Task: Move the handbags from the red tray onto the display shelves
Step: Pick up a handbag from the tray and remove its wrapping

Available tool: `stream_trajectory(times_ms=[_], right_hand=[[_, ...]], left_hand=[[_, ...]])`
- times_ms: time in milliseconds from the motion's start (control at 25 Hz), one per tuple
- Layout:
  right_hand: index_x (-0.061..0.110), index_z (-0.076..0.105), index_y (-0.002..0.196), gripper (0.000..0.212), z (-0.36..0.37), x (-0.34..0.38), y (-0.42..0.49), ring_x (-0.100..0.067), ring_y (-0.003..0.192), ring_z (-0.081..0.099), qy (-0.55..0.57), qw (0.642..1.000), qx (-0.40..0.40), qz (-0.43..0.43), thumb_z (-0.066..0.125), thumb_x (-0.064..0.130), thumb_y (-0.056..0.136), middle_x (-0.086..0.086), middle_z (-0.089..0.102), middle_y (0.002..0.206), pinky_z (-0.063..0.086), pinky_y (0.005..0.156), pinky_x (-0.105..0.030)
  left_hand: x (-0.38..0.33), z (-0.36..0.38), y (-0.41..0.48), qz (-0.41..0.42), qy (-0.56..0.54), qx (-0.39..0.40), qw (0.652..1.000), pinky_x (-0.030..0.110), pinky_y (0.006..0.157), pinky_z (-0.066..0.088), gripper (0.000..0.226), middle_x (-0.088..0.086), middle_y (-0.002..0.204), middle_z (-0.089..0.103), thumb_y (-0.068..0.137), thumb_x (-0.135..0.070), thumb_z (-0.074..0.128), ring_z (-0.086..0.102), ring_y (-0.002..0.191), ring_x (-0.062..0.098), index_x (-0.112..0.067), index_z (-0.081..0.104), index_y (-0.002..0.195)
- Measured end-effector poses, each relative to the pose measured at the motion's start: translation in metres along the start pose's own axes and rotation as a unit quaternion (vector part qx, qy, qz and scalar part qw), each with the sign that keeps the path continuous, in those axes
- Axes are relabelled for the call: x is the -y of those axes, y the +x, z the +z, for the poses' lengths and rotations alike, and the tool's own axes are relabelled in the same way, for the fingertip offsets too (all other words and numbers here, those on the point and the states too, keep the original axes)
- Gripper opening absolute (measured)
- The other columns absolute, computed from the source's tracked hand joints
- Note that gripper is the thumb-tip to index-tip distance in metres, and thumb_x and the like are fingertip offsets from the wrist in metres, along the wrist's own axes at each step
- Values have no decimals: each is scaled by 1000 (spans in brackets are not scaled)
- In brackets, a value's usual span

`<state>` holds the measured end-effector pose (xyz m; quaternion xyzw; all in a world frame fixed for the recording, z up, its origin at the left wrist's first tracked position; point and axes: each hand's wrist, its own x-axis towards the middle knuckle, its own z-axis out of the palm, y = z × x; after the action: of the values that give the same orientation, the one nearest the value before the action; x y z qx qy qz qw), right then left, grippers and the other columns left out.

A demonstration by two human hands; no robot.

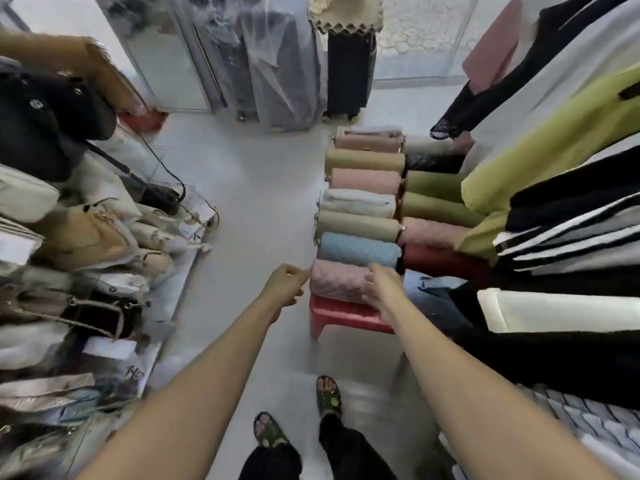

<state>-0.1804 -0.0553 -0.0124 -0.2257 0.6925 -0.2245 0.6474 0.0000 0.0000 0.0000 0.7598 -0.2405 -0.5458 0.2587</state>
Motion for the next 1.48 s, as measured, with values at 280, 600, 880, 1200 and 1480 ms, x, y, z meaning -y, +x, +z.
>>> stream_trajectory(times_ms=[280, 600, 880, 1200, 1480], right_hand=[[8, 48, 130, 53, 5, -51, 59, -35, 120, 55, 16, 991, -130, 28, 62, 33, 85, -18, 52, 138, 49, 105, -52], [21, 33, 152, 74, 0, -66, 97, -27, 130, 50, 37, 990, -131, 37, 60, 39, 86, -7, 46, 149, 43, 112, -52], [12, 34, 155, 77, 11, -70, 104, -32, 135, 50, 29, 984, -176, 17, 64, 36, 89, -10, 48, 151, 39, 111, -34], [12, 34, 156, 80, 10, -89, 108, -34, 145, 32, -59, 979, -183, 72, 64, 49, 91, -13, 32, 157, 28, 120, -38], [14, 40, 137, 53, 5, -93, 100, -17, 116, 49, 14, 992, -117, 43, 65, 37, 97, -5, 52, 137, 36, 98, -31]], left_hand=[[33, 36, 73, -55, 16, -52, 997, 33, 81, 51, 45, 18, 130, 57, 91, -41, 69, 53, 94, 22, -14, 49, 121], [48, 56, 130, -60, 0, -9, 998, 46, 111, 45, 77, 10, 151, 41, 93, -47, 65, 48, 133, 26, -17, 26, 152], [59, 57, 149, -54, -7, -3, 999, 39, 105, 48, 62, 0, 125, 49, 95, -37, 66, 52, 112, 19, -14, 32, 141], [80, 41, 148, -38, -20, -23, 999, 34, 95, 46, 53, 2, 127, 56, 92, -39, 70, 55, 113, 20, -18, 36, 126], [83, 30, 139, -43, -55, 0, 998, 25, 88, 41, 57, 4, 129, 52, 95, -43, 66, 52, 109, 15, -15, 35, 132]])
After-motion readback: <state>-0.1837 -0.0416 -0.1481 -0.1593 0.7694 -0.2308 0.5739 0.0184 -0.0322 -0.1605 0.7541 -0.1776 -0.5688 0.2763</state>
